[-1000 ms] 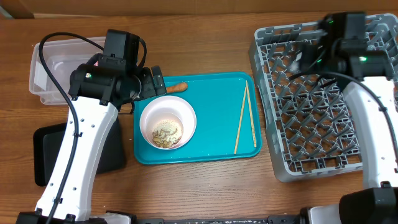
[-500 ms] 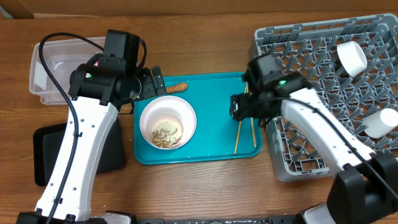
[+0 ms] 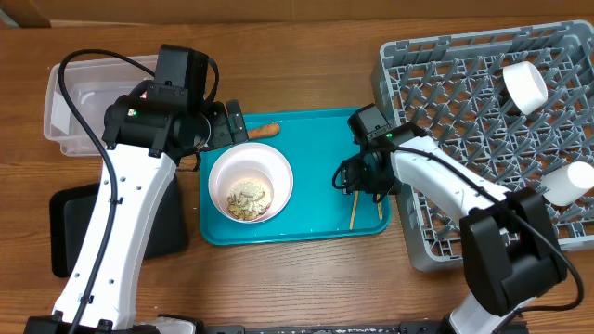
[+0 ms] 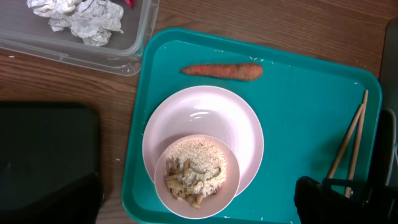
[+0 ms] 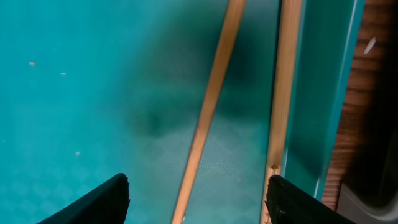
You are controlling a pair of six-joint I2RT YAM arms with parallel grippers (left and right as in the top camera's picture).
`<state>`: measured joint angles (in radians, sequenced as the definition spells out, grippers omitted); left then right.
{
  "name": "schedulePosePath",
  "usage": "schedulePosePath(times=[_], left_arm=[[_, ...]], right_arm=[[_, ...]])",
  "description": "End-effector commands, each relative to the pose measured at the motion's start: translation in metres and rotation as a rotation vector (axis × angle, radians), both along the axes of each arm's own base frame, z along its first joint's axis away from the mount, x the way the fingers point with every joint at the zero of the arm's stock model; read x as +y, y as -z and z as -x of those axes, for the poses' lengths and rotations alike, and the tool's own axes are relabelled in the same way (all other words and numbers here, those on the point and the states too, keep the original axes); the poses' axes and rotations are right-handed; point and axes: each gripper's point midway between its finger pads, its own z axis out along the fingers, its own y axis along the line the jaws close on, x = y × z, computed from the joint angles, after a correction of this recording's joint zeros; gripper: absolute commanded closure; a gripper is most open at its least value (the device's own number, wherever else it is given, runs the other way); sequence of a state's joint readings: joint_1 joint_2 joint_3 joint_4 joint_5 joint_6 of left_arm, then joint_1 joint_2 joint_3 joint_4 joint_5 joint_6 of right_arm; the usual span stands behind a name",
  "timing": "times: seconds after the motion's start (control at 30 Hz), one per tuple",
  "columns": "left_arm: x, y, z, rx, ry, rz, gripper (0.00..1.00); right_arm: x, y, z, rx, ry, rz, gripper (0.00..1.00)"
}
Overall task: Sort waste into correct bins and load items into the dishwasher
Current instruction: 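Move the right gripper back over the tray toward the chopsticks, then lower the right gripper onto the wooden chopsticks and close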
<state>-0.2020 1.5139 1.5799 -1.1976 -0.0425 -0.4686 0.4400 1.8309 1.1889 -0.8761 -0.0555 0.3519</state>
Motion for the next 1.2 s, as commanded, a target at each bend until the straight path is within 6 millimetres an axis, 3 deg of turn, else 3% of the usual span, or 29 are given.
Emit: schedulePosePath(times=[0.0, 0.47, 1.17], left_arm=[[0.002, -0.004, -0.001, -0.012, -0.007, -0.011, 0.01], [0.003, -0.004, 0.0, -0.01, -0.006, -0.012, 0.0], [0.002, -0.003, 0.001, -0.004, -0.005, -0.01, 0.0]], right_arm=[[-0.001, 0.008, 0.002, 0.016, 0.017, 0.024, 0.27], [0.021, 0.012, 0.013, 0.019, -0.031, 0.02, 0.36], [0.013, 0.013, 0.01, 0.0, 0.061, 0.072, 0.37]])
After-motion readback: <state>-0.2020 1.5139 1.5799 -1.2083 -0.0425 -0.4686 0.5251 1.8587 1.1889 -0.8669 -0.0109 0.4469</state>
